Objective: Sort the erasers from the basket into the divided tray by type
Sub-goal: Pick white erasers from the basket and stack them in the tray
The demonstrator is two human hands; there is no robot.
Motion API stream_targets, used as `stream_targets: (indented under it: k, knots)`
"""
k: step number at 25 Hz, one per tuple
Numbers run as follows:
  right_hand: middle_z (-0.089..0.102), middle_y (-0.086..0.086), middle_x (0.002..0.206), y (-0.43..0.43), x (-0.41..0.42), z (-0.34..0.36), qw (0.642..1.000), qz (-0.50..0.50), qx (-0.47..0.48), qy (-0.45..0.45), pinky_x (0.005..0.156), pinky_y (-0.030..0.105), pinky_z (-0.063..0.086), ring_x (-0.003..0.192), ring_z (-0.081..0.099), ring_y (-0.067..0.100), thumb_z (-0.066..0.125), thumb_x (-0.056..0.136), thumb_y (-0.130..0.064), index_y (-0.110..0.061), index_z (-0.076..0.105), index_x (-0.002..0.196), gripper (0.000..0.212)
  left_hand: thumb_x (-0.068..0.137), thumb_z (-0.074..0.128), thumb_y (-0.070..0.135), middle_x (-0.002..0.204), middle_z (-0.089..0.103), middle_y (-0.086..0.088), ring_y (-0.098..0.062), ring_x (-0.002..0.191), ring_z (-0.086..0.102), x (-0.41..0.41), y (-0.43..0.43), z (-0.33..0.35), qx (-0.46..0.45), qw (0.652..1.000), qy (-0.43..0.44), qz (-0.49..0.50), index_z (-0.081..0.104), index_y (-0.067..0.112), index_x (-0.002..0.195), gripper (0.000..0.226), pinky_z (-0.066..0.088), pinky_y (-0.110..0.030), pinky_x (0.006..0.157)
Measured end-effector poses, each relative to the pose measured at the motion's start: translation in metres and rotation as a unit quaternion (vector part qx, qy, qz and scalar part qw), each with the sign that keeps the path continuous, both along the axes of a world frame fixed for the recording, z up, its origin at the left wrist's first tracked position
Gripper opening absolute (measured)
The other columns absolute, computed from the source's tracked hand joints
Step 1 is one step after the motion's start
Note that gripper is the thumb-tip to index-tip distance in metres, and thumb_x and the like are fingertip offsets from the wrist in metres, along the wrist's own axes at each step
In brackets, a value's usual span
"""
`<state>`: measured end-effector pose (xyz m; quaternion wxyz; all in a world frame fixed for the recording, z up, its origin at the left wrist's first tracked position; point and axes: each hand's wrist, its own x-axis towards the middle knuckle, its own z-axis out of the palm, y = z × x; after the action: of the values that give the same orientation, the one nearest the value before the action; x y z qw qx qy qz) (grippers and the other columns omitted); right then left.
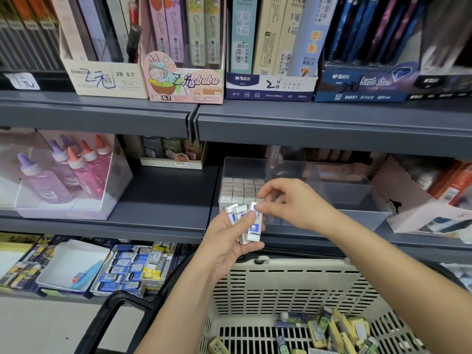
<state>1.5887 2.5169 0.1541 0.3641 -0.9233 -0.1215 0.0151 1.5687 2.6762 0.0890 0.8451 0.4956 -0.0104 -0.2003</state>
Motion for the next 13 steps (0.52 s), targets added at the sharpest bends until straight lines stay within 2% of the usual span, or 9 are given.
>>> stream_targets:
  k: [2,4,7,10,13]
  knots:
    - [0.058,-0.013,0.069,0.000,-0.005,-0.004,0.998,-0.038,-0.030,-0.028,0.064,0.020,0.044,0.057,0.051,-0.004,0.073,0.071,-0.045,-0.036,0.051,0.073,0.023,0.070,0.070,0.021,0.087,0.073,-0.008,-0.018,0.080,0.071,0.001,0.000,0.000,-0.024,0.999,0.016,0.018,0.060,0.011,0.105,0.038,0.056,-0.030,0.056]
    - [0.058,-0.014,0.067,0.003,-0.014,-0.010,0.998,-0.035,-0.041,-0.020,0.058,0.017,0.041,0.056,0.051,-0.007,0.075,0.062,-0.054,-0.035,0.051,0.072,0.032,0.071,0.070,0.018,0.093,0.072,-0.013,-0.025,0.084,0.071,0.003,0.002,-0.001,-0.063,0.997,0.026,0.037,0.057,0.007,0.109,0.042,0.057,-0.035,0.061]
    - [0.058,-0.013,0.073,0.012,-0.025,-0.017,0.998,-0.010,-0.069,-0.004,0.058,0.021,0.045,0.057,0.051,-0.002,0.077,0.056,-0.057,-0.035,0.051,0.077,0.041,0.074,0.068,0.016,0.092,0.070,-0.015,-0.027,0.082,0.069,0.005,0.002,-0.001,-0.097,0.994,0.017,0.048,0.057,0.003,0.110,0.040,0.058,-0.039,0.067]
    - [0.059,-0.013,0.074,0.016,-0.026,-0.022,0.997,-0.015,-0.074,-0.028,0.060,0.025,0.049,0.058,0.051,0.000,0.075,0.065,-0.047,-0.034,0.052,0.081,0.031,0.075,0.066,0.016,0.092,0.071,-0.015,-0.027,0.083,0.070,0.005,0.001,-0.003,-0.113,0.992,0.013,0.054,0.057,0.005,0.107,0.035,0.058,-0.036,0.067]
    - [0.062,-0.016,0.071,0.007,-0.019,-0.019,0.998,-0.060,0.013,-0.027,0.058,0.013,0.046,0.056,0.055,-0.004,0.072,0.071,-0.029,-0.033,0.060,0.083,0.017,0.075,0.066,0.020,0.094,0.073,-0.011,-0.024,0.089,0.070,0.005,0.001,-0.005,-0.094,0.993,0.022,0.072,0.060,0.009,0.103,0.031,0.058,-0.035,0.067]
